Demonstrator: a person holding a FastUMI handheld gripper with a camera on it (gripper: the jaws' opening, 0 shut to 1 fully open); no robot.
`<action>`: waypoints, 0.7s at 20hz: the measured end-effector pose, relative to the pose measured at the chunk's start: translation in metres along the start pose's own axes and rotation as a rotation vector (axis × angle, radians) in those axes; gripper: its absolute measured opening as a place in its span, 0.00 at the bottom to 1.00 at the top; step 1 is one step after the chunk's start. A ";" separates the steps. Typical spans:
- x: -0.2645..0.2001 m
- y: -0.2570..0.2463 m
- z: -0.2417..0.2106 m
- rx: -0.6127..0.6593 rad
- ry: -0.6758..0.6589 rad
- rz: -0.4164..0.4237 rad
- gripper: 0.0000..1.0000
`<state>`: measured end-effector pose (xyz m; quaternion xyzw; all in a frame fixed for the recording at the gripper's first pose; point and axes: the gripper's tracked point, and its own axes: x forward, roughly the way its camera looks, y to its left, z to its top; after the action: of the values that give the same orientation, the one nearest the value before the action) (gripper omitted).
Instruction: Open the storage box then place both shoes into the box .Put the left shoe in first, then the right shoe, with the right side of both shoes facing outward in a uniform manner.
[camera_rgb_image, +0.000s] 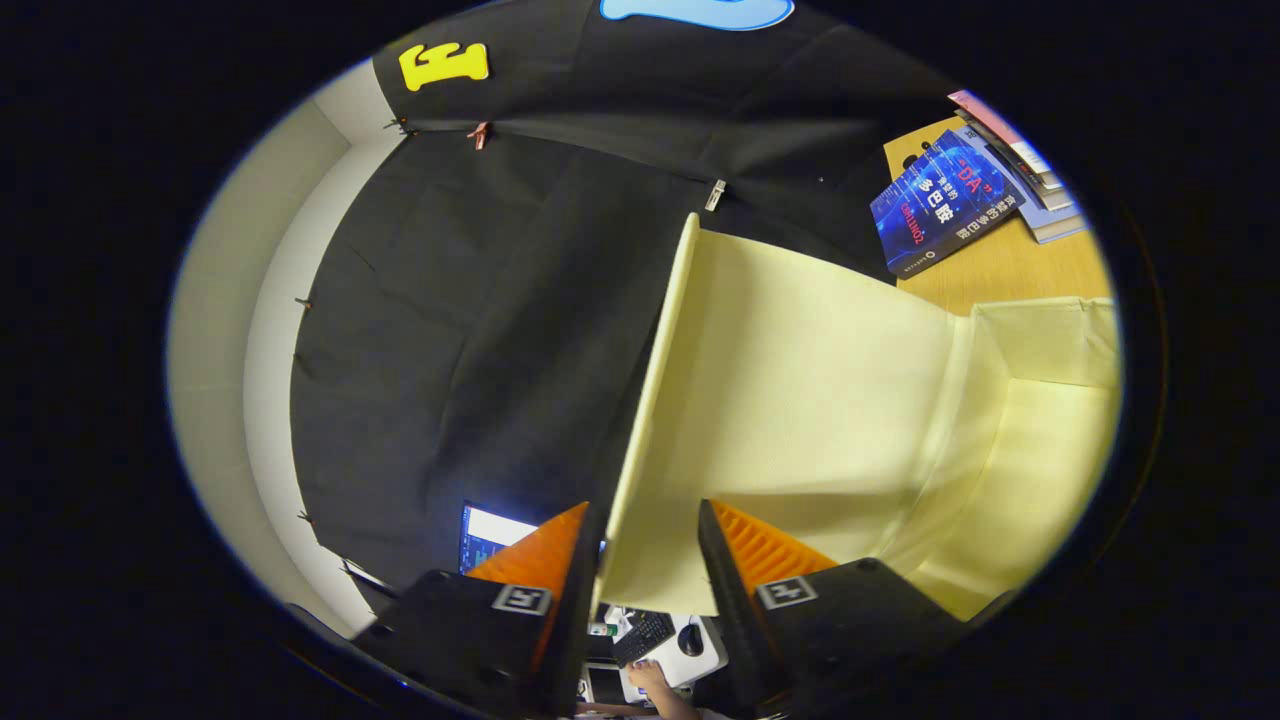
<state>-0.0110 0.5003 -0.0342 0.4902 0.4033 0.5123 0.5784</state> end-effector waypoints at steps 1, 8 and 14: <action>-0.001 -0.004 -0.004 -0.013 0.010 -0.012 0.77; -0.045 -0.019 0.012 0.010 -0.060 -0.061 0.93; -0.126 -0.025 0.047 -0.120 -0.219 -0.185 0.93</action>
<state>0.0205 0.3682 -0.0539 0.4684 0.3498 0.4233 0.6921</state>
